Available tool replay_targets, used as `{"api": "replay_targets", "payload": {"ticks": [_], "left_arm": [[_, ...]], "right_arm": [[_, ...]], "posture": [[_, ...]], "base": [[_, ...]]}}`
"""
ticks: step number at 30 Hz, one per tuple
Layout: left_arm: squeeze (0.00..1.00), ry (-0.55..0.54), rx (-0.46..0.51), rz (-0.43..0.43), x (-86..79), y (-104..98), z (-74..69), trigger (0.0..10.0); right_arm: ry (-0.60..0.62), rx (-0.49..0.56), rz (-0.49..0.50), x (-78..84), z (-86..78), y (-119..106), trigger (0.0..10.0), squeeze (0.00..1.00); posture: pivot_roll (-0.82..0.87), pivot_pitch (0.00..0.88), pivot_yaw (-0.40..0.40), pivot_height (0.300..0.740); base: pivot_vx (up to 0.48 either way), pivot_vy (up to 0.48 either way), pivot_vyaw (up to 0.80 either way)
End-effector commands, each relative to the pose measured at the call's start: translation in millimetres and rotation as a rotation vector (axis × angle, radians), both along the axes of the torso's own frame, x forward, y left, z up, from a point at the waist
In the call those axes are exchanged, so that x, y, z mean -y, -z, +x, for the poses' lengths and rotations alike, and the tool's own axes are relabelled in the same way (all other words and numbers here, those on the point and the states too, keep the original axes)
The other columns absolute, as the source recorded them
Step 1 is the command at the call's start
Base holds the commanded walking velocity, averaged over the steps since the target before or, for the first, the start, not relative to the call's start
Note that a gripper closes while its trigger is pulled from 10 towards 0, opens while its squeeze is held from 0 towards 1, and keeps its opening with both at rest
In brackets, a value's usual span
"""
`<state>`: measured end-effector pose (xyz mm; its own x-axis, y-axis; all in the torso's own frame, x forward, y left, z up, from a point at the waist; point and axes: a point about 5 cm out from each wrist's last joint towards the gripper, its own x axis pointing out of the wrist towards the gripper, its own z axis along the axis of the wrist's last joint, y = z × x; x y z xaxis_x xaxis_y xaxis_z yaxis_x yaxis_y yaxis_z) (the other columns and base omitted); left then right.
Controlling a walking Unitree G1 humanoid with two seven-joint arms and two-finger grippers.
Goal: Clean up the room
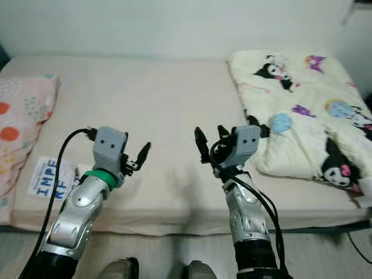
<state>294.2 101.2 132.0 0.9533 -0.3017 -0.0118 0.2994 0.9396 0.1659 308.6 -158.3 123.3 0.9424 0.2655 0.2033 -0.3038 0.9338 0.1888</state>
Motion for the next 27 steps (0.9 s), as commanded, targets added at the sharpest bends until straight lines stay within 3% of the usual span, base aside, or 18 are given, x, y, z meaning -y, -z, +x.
{"api": "replay_targets", "payload": {"ticks": [1, 7, 27], "left_arm": [[0.0, -0.022, -0.019, 0.008, -5.7, 5.2, -0.5, 10.0], [0.0, -0.03, -0.02, 0.019, -6.6, 5.6, 0.0, 10.0], [0.0, -0.04, -0.024, 0.031, -7.5, 7.3, 0.7, 10.0]], "right_arm": [[-0.003, -0.01, 0.009, -3.1, -1.0, 3.2, 10.0, 0.0], [-0.003, -0.009, 0.01, -3.4, -1.2, 3.1, 10.0, 0.0], [-0.005, -0.008, 0.01, -3.7, -1.8, 3.2, 10.0, 0.0]], "posture": [[0.02, 0.034, 0.046, 0.74], [0.02, 0.035, 0.046, 0.74], [0.02, 0.034, 0.048, 0.74]], "base": [[0.0, -0.3, 0.0], [0.0, -0.293, 0.0], [0.275, -0.316, 0.0]]}}
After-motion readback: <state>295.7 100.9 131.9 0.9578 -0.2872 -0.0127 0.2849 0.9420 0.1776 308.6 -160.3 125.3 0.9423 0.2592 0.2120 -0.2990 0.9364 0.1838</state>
